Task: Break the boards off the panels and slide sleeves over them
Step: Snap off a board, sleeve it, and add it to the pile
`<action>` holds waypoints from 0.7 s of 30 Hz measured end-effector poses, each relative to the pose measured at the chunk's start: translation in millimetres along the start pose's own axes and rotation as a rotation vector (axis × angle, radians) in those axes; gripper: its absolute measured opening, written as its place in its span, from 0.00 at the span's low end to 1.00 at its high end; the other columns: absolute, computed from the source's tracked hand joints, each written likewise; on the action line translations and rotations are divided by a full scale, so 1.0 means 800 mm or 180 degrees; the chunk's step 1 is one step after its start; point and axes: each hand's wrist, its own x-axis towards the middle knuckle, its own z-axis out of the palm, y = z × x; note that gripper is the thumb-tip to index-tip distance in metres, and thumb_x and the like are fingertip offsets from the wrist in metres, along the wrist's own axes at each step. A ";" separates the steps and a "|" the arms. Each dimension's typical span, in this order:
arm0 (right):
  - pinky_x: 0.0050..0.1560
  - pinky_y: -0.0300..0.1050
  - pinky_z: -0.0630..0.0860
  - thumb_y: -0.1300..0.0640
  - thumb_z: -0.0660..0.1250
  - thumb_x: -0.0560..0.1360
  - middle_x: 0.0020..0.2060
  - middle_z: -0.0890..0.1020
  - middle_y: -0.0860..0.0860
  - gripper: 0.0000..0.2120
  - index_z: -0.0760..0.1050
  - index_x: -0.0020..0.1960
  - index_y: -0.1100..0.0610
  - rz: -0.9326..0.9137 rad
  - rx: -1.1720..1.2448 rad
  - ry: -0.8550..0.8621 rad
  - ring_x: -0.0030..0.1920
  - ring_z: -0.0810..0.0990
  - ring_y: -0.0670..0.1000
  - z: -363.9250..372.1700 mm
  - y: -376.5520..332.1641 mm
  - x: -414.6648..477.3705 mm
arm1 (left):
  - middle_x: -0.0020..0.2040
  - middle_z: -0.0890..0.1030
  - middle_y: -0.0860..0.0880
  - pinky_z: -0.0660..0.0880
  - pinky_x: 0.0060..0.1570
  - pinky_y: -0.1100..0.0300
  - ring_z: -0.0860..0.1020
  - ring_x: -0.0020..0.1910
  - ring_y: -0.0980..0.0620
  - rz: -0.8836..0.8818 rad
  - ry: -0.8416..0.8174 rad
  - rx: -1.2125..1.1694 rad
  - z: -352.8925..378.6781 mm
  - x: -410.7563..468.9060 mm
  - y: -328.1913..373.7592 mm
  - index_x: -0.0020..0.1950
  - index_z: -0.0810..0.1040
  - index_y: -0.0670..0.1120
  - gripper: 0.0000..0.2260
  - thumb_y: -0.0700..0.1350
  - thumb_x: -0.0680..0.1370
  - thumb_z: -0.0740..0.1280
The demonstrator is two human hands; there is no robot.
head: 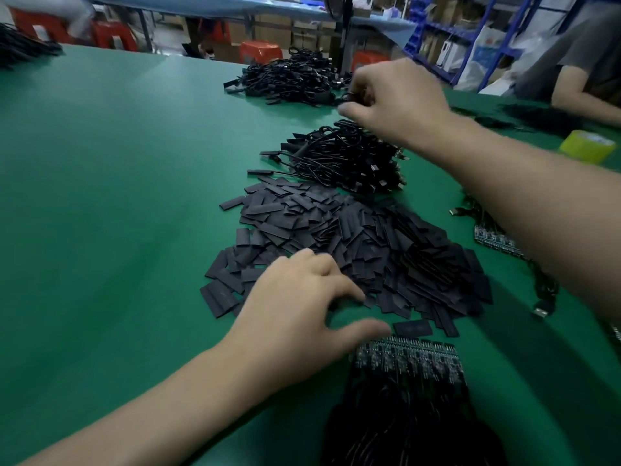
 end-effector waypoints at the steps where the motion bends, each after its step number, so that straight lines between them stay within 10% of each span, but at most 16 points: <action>1: 0.55 0.55 0.80 0.38 0.68 0.78 0.54 0.84 0.54 0.21 0.80 0.59 0.54 0.0010 -0.0077 -0.0154 0.53 0.82 0.57 0.006 -0.002 0.019 | 0.45 0.73 0.62 0.71 0.51 0.59 0.69 0.48 0.60 0.0078 -0.0152 0.0160 0.001 -0.001 0.001 0.57 0.82 0.61 0.31 0.79 0.69 0.55; 10: 0.54 0.50 0.78 0.46 0.72 0.78 0.51 0.80 0.49 0.13 0.77 0.57 0.52 0.0023 0.0759 -0.0069 0.51 0.79 0.51 0.019 -0.029 -0.048 | 0.50 0.73 0.61 0.73 0.53 0.60 0.70 0.53 0.59 0.0085 -0.0800 0.0008 -0.006 -0.002 0.006 0.56 0.76 0.59 0.23 0.74 0.71 0.62; 16: 0.37 0.31 0.70 0.39 0.72 0.71 0.34 0.82 0.40 0.11 0.79 0.37 0.46 0.0360 0.1748 -0.0548 0.38 0.80 0.40 -0.013 -0.028 -0.204 | 0.35 0.80 0.57 0.75 0.38 0.68 0.76 0.32 0.63 -0.0819 -0.1075 -0.1885 -0.014 0.006 0.007 0.48 0.80 0.52 0.14 0.53 0.68 0.80; 21: 0.38 0.30 0.72 0.31 0.65 0.70 0.39 0.84 0.39 0.14 0.82 0.45 0.39 0.0564 0.2396 -0.1399 0.36 0.79 0.38 -0.020 -0.034 -0.274 | 0.37 0.85 0.49 0.75 0.42 0.63 0.80 0.35 0.56 -0.1147 -0.1020 -0.3118 -0.017 0.009 0.000 0.48 0.85 0.46 0.11 0.44 0.68 0.80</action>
